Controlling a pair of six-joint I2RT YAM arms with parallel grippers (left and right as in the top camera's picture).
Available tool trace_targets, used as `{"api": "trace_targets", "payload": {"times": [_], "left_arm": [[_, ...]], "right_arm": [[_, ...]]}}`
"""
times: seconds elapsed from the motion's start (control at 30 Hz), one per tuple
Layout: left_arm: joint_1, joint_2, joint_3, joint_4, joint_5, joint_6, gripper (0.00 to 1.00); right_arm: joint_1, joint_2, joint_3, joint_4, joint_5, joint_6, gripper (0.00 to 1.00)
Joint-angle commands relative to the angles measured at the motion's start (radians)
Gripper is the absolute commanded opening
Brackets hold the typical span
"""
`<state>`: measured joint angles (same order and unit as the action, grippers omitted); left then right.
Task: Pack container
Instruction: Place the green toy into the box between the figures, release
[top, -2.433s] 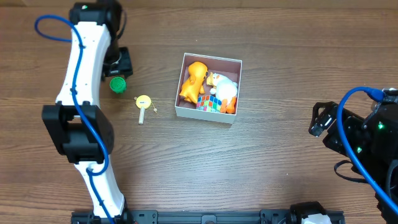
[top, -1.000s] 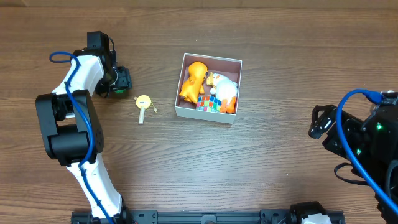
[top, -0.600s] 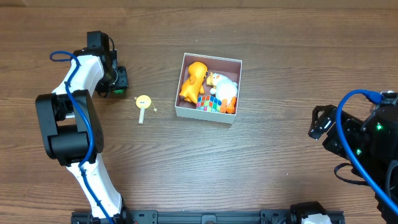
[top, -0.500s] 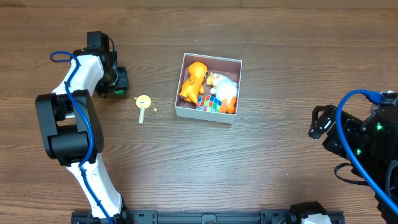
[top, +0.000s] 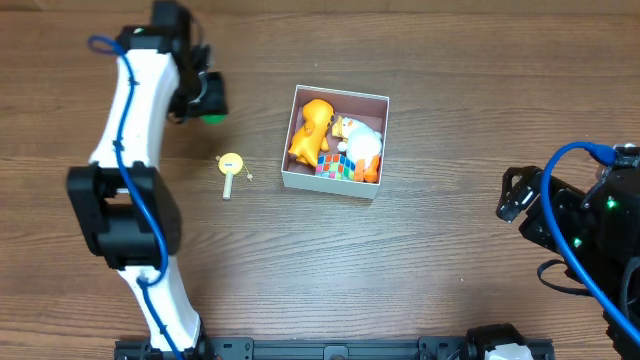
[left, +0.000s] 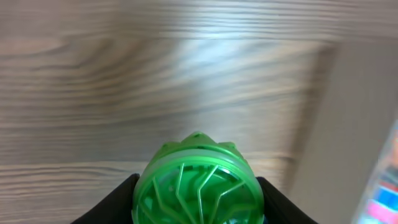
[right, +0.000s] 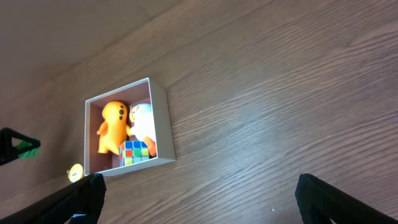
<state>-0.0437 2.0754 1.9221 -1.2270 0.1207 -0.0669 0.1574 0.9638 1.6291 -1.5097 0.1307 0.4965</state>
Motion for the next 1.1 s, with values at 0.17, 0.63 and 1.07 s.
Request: {"api": "trace_targets", "payload": {"times": [0.17,0.63,1.07], "left_arm": [[-0.341,-0.116,0.045,-0.011,0.006,-0.056,0.38],[-0.493,0.118,0.043,0.198,-0.058,-0.14,0.71],[-0.337,-0.053,0.383,-0.312,-0.203,-0.139,0.74]], "right_arm": [[-0.002,-0.009,0.008,0.023,0.007,-0.006,1.0],[-0.002,-0.009,0.008,0.011,0.007,-0.007,1.0],[-0.002,-0.009,0.008,0.008,0.008,-0.007,1.0]]}}
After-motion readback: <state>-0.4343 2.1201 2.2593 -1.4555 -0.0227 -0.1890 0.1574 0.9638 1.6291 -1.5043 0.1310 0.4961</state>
